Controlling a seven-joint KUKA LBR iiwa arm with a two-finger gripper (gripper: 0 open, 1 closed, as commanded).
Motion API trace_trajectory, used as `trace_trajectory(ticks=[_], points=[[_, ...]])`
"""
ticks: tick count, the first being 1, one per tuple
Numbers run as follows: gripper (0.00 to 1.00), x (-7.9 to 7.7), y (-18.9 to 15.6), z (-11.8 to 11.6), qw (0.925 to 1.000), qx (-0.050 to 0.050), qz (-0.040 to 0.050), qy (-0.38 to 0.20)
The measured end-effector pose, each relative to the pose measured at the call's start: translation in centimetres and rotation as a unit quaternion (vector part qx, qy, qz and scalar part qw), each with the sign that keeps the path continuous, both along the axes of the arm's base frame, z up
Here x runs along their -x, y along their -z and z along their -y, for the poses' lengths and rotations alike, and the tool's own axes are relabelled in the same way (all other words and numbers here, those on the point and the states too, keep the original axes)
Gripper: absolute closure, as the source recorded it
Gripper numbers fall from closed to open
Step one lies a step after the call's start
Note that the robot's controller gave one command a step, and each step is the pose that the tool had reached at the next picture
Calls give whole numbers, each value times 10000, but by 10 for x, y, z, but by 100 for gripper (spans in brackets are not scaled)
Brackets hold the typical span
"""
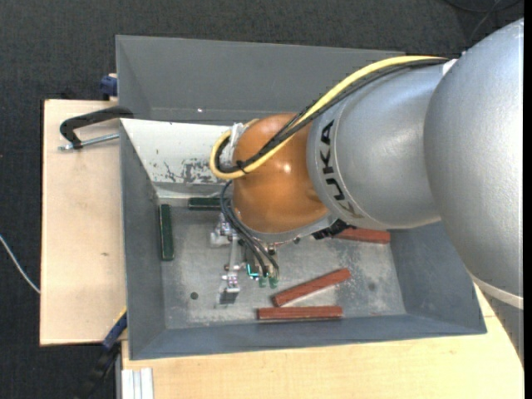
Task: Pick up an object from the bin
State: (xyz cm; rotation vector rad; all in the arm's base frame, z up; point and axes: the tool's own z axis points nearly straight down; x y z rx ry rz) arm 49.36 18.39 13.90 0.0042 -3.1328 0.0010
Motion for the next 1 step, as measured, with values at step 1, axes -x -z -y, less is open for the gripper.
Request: trace_trajectory(ticks=[1], points=[[0, -2, -4, 1, 10000, -7, 34, 11]])
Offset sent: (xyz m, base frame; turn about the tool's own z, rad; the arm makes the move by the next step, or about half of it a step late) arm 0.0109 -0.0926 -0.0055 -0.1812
